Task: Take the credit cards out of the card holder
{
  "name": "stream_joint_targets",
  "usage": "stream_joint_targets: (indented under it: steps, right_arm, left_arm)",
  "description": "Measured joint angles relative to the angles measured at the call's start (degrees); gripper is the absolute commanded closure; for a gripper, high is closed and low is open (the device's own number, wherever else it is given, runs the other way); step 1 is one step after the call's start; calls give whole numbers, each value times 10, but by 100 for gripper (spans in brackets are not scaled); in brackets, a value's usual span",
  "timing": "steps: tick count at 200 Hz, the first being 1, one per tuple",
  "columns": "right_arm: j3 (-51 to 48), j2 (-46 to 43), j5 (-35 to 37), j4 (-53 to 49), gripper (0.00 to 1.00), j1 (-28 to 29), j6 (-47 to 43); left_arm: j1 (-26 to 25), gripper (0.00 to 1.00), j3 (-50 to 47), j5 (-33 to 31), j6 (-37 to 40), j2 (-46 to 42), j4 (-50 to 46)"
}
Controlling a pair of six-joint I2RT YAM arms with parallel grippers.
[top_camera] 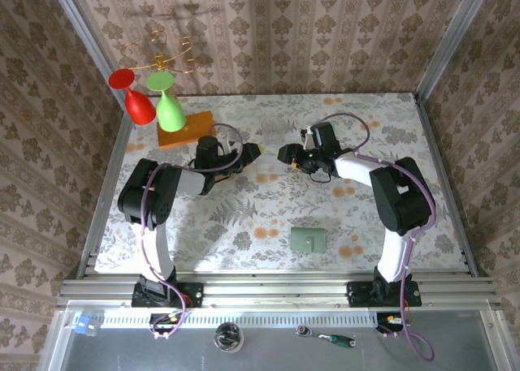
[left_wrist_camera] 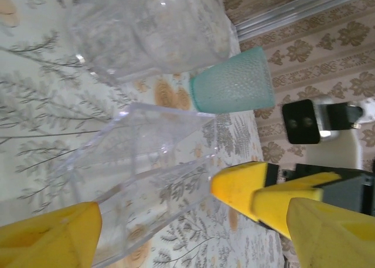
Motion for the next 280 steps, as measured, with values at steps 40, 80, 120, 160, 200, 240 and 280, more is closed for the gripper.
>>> stream_joint_targets:
  steps: [40,80,120,160,200,240,280]
  right_arm:
    - [-26,-44,12,-39,31,0,-17]
    - [-70,-108,31,-116,29,1,-35]
    - [-101,-188,44,-216,28,11,-71]
    - [-140,-272,55,-316,27,48,-85]
    - [-226,-386,59,-369,25,126,-29]
    - [-301,-430,59,-368,22,227,63]
    - [-325,-420,69,-346,21,279,130]
  left_arm:
    - [18,16,-23,1,0,-18,-3]
    - [32,16,-28,17,11,-47,-15]
    - [56,16,-28,38,71,-105,-105]
    - [60,14,7,50,171,-172,-275]
    - [77,13,97,53,292,-221,-480]
    - [102,11,131,50,365,-242,-614]
    - [106,11,131,35,421,-247,-680]
